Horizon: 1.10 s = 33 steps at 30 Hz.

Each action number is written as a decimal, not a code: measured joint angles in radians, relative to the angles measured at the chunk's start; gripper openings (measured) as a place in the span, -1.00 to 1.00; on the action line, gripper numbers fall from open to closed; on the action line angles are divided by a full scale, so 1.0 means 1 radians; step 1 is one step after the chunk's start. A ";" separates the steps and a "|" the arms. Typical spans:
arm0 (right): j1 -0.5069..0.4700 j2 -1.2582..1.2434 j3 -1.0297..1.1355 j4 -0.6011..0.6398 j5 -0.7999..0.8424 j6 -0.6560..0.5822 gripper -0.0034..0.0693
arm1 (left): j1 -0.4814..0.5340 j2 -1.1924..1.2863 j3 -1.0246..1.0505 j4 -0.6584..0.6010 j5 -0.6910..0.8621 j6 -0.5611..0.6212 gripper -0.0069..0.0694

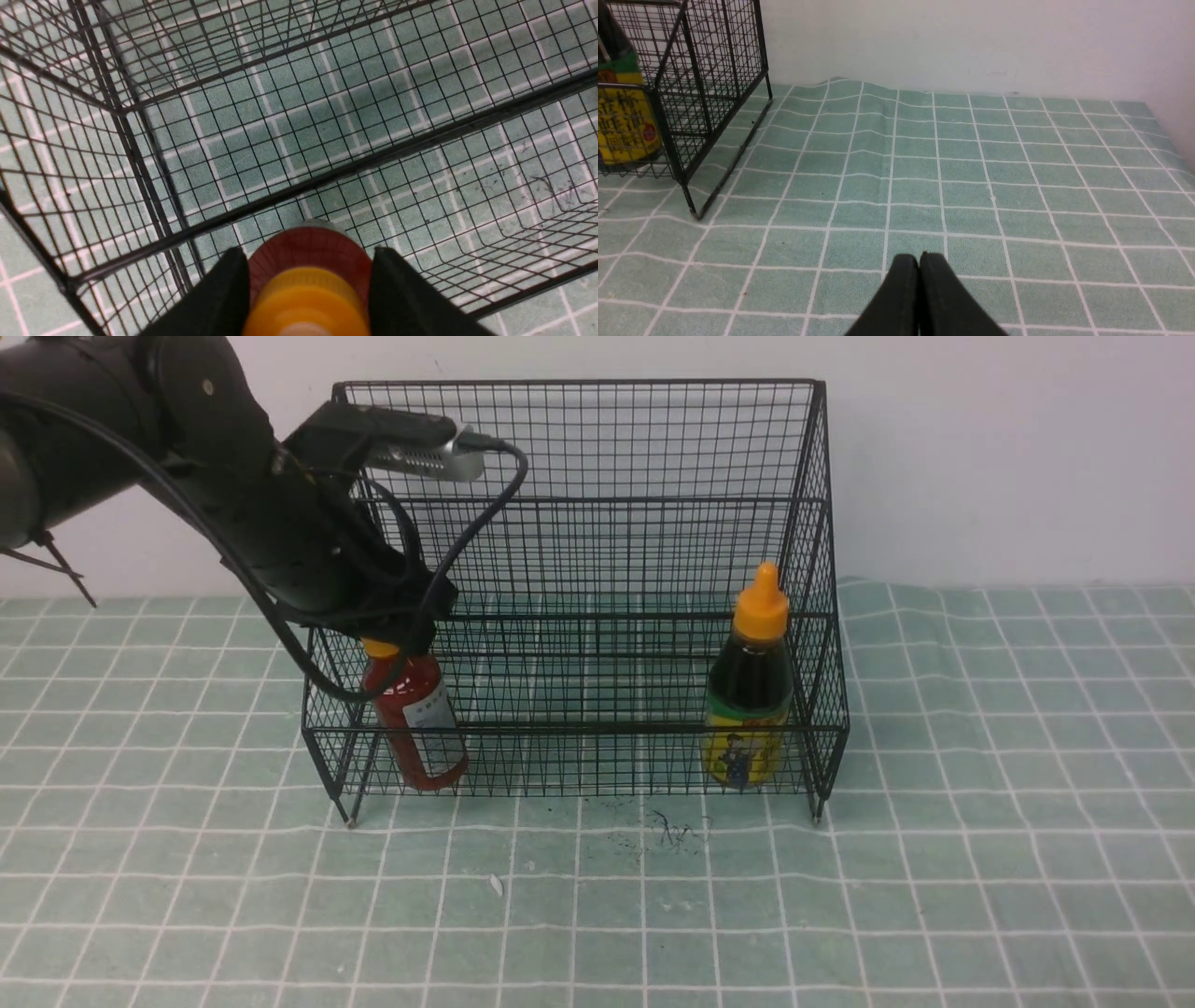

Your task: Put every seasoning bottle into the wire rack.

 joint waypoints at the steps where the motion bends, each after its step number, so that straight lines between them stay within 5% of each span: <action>1: 0.000 0.000 0.000 0.000 0.000 0.000 -0.94 | 0.000 -0.003 0.000 -0.002 0.001 0.000 0.09; 6: 0.000 0.000 0.000 0.000 0.000 0.000 -0.94 | -0.001 -0.056 -0.001 -0.004 0.011 0.000 0.34; 11: 0.000 0.000 0.000 0.000 0.000 -0.006 -0.94 | -0.001 -0.158 -0.020 -0.004 0.033 0.000 0.32; 14: 0.000 0.000 0.000 0.000 0.000 -0.006 -0.94 | -0.001 -0.267 -0.040 -0.004 0.084 0.000 0.08; 20: 0.000 0.000 0.000 0.000 0.000 -0.006 -0.94 | -0.001 -0.530 -0.041 -0.005 0.177 -0.012 -0.73; 26: 0.000 0.000 0.000 0.000 0.000 -0.006 -0.94 | -0.001 -0.774 0.053 -0.048 0.082 -0.029 -0.83; 33: 0.000 0.000 0.000 0.000 0.000 -0.006 -0.94 | -0.001 -1.159 0.502 -0.102 -0.228 -0.029 -0.83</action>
